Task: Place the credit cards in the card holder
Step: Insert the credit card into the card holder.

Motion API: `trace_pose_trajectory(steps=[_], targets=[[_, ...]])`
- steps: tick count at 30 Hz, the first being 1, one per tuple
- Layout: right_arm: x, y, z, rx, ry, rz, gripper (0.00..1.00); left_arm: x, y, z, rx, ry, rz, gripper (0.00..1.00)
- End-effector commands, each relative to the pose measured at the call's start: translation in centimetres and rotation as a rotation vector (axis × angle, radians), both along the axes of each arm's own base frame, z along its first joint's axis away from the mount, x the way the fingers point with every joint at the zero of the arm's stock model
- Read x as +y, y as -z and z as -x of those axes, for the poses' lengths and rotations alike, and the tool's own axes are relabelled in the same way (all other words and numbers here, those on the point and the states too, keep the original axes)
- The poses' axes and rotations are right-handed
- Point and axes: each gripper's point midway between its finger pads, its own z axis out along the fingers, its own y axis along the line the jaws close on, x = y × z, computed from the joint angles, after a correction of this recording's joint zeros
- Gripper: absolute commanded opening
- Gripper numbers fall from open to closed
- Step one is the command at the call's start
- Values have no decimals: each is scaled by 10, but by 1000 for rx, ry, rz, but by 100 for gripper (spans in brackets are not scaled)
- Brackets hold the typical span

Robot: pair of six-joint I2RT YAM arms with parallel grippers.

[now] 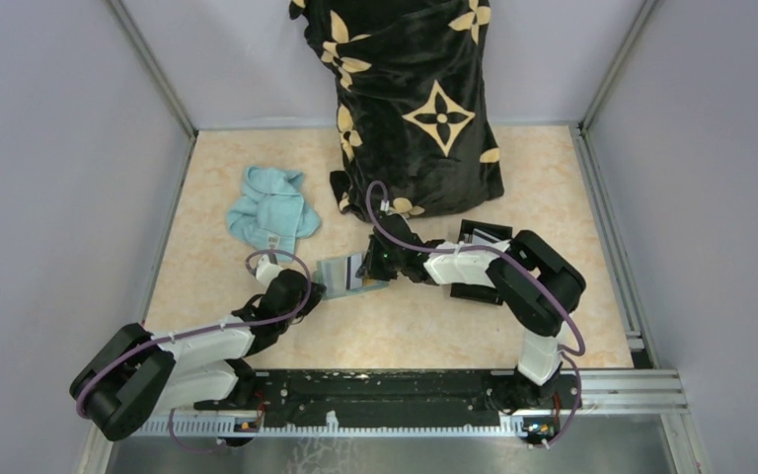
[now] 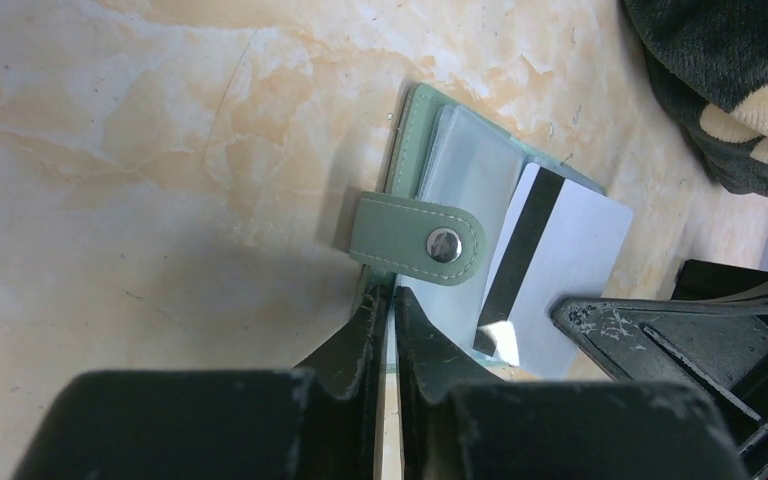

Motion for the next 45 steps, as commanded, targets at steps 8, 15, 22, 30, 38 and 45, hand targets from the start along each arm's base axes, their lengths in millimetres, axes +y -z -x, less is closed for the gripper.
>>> trace_pose_trajectory(steps=[8, 15, 22, 30, 38, 45], targets=[[13, 7, 20, 46, -162, 42, 0, -6, 11, 13, 45, 70, -9, 11], [4, 16, 24, 76, -213, 61, 0, -6, 11, 13, 47, 70, -14, 11], [-11, 16, 19, 76, -216, 68, 0, -4, 7, 10, 39, 64, -29, 11], [-18, 14, 10, 67, -253, 66, 0, -6, 8, 9, 45, 69, -37, 11], [-12, 11, 5, 52, -314, -12, 0, -9, 5, 6, 45, 77, -37, 11], [9, 10, 5, 62, -363, -135, 0, -13, -4, 3, 9, 98, -27, 11]])
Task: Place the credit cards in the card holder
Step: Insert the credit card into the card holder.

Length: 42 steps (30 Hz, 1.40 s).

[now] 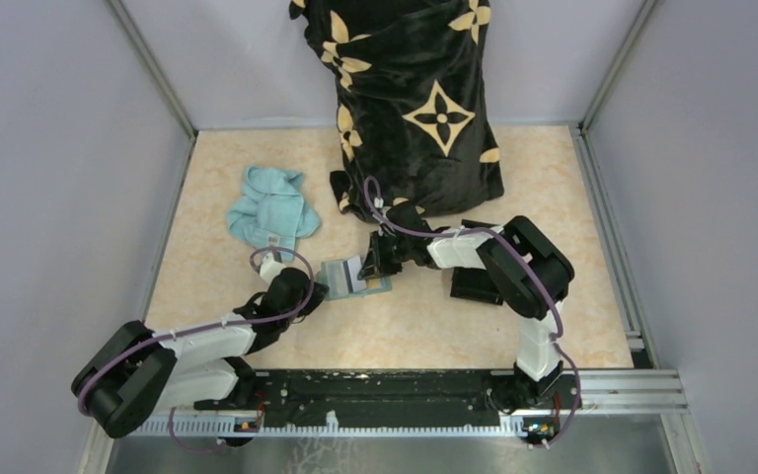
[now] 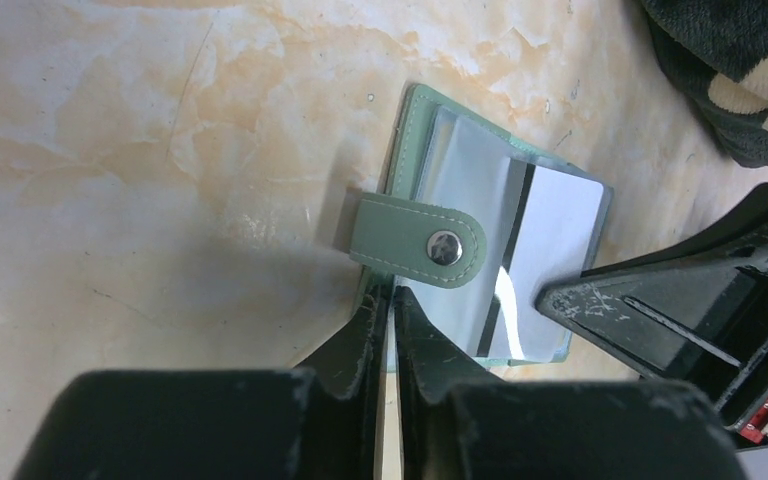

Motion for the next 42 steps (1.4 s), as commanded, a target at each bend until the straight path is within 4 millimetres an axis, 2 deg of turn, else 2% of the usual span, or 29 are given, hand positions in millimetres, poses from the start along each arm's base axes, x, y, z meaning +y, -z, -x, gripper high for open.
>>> trace_pose_trajectory(steps=[1, 8, 13, 17, 20, 29, 36, 42], targets=[[17, 2, 3, 5, -62, -73, 0, -7, -5, 2, -5, 51, -8, 12], [20, 7, 1, 13, -55, -88, 0, -8, -12, -2, -32, 62, -17, 13], [15, 11, -1, -4, -45, -32, 1, -11, -7, -2, -18, 70, -17, 13], [13, 9, -2, -45, -44, 37, 22, -15, -4, -2, -7, 79, -7, 12], [11, 5, -6, -82, -34, 87, 32, -16, -4, -2, -7, 83, -4, 12], [10, -2, -13, -155, -31, 237, 47, -16, -7, -2, -21, 81, 4, 11], [14, -4, -11, -185, -57, 303, 49, -16, -9, -3, -29, 77, 15, 11], [26, -14, 0, -210, -125, 314, 49, -15, -10, -2, -37, 73, 24, 10]])
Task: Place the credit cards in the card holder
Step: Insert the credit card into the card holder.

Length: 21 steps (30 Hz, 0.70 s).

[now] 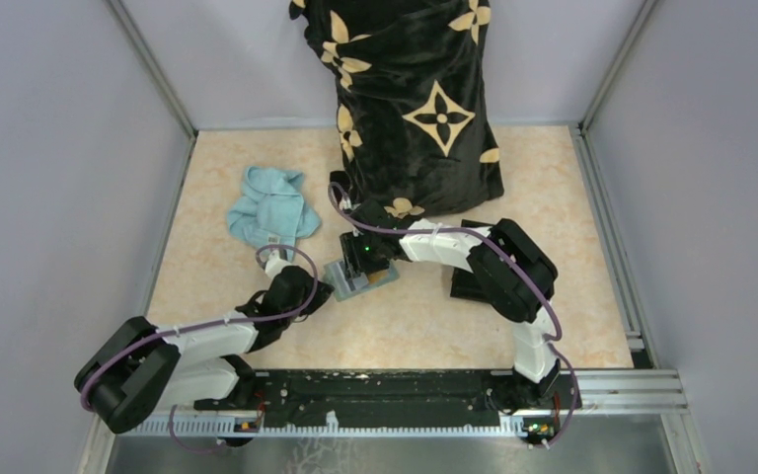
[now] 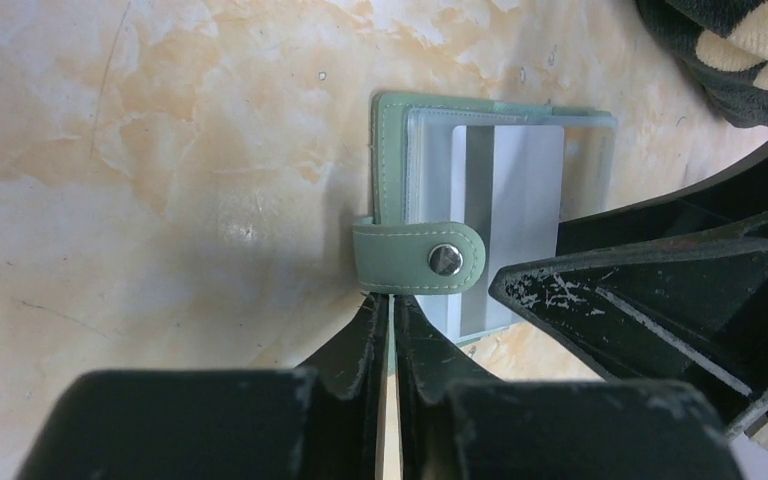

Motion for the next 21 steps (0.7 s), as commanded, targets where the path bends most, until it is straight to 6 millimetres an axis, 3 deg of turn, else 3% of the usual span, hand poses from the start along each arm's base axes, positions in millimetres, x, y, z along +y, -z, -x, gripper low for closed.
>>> trace_pose_trajectory(steps=[1, 21], targets=[[9, -12, 5, -49, -64, 33, 49, -4, -7, -1, -28, 8, 26, 10], [0, -42, -5, -177, -57, 40, 47, 1, -6, 3, -24, -4, 32, 9]])
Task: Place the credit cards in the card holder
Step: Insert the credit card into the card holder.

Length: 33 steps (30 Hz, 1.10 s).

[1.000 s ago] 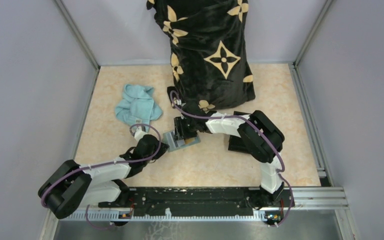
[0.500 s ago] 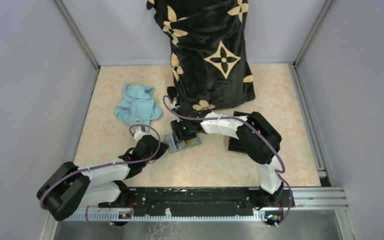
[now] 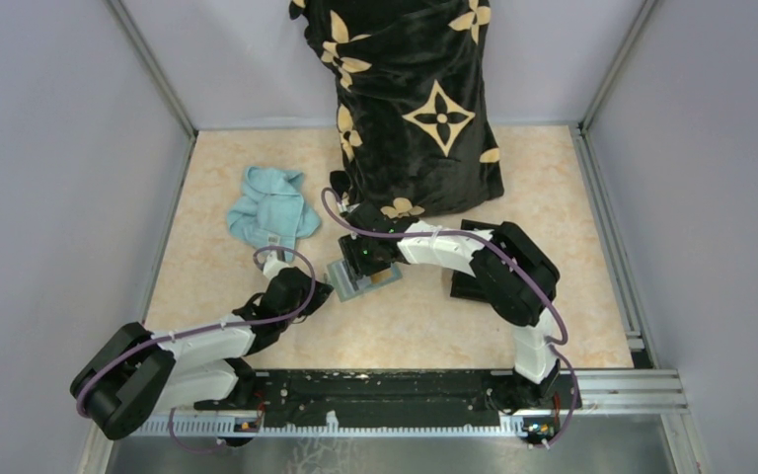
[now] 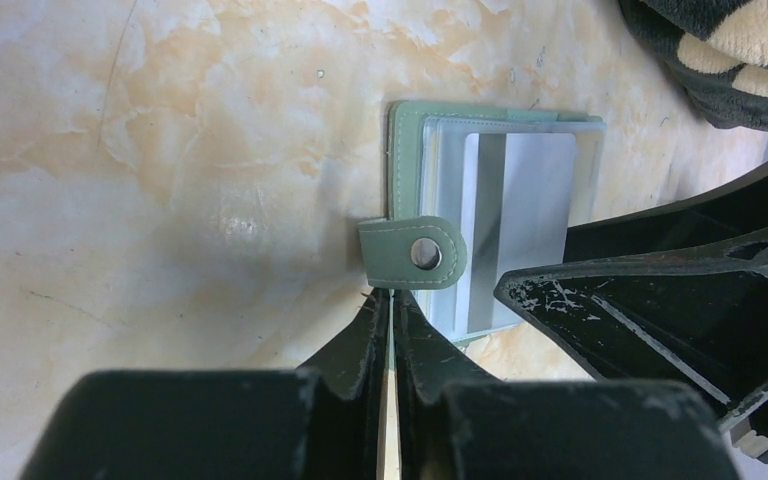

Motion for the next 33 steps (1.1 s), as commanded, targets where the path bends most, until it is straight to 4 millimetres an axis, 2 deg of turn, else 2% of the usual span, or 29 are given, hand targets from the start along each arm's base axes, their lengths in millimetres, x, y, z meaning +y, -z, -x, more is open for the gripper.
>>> trace_pose_trajectory(steps=[1, 7, 12, 21, 27, 30, 33], targets=[[7, -40, -9, -100, -23, -53, 47, -1, -2, 1, -4, 2, 8, 9], [-1, -48, -16, -165, -21, 4, 47, -3, -3, 0, -4, 2, 13, 8], [-1, -37, -12, -147, -50, 49, 47, -7, -4, -1, -1, 10, 22, 8], [11, -22, 0, -123, -98, 74, 49, -13, -4, -3, 6, 26, 35, 6], [1, -37, -11, -214, -41, 81, 49, -9, -3, -1, 6, 16, 30, 6], [-5, -49, -20, -285, -7, 74, 39, -9, 0, 1, 15, 19, 31, 6], [-16, -55, -31, -342, 39, 92, 21, -8, 0, 2, 16, 20, 34, 6]])
